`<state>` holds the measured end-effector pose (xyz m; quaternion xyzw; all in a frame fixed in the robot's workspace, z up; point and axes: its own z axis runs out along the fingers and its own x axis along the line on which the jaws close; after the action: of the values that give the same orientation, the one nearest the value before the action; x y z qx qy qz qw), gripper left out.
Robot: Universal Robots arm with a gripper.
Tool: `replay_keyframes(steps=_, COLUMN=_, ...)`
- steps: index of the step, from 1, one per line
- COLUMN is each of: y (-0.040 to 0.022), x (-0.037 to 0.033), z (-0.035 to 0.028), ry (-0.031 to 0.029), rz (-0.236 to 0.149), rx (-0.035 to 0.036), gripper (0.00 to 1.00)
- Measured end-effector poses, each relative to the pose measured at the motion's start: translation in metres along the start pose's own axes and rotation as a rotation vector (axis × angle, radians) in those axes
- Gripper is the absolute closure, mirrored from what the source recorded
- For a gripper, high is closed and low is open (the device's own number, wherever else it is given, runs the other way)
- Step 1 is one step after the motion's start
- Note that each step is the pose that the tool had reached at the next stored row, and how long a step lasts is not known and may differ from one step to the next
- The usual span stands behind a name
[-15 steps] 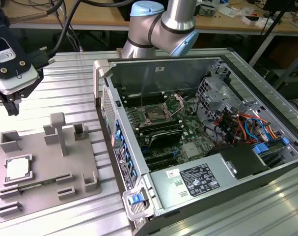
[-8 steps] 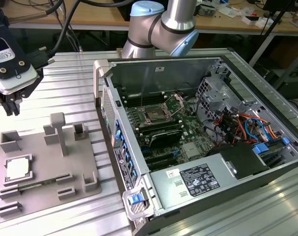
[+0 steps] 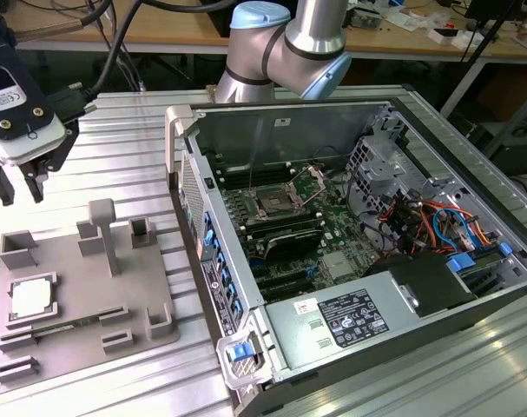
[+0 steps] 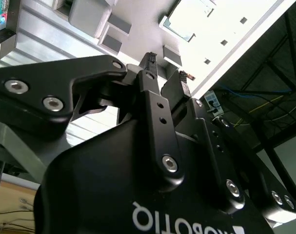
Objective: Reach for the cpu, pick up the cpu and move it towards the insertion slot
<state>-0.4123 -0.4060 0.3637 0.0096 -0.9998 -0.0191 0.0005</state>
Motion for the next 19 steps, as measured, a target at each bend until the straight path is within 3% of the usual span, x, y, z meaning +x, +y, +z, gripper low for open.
replay_keyframes(steps=2, y=0.0, x=0.0, z=0.0, ry=0.0, rz=0.0, rx=-0.0001, gripper=0.66)
replay_keyframes(steps=5, y=0.0, x=0.0001, z=0.0, ry=-0.0001, rz=0.0, rx=-0.0005, gripper=0.52)
replay_keyframes(steps=7, y=0.0, x=0.0005, z=0.0, ry=0.0, rz=0.0, rx=-0.0006, gripper=0.5)
replay_keyframes(steps=8, y=0.0, x=0.0012, z=0.0, ry=-0.0001, rz=0.0, rx=-0.0007, gripper=0.44)
replay_keyframes(steps=19, y=-0.0001, x=0.0056, z=0.0004, ry=-0.0001, rz=0.0, rx=-0.0007, gripper=0.44)
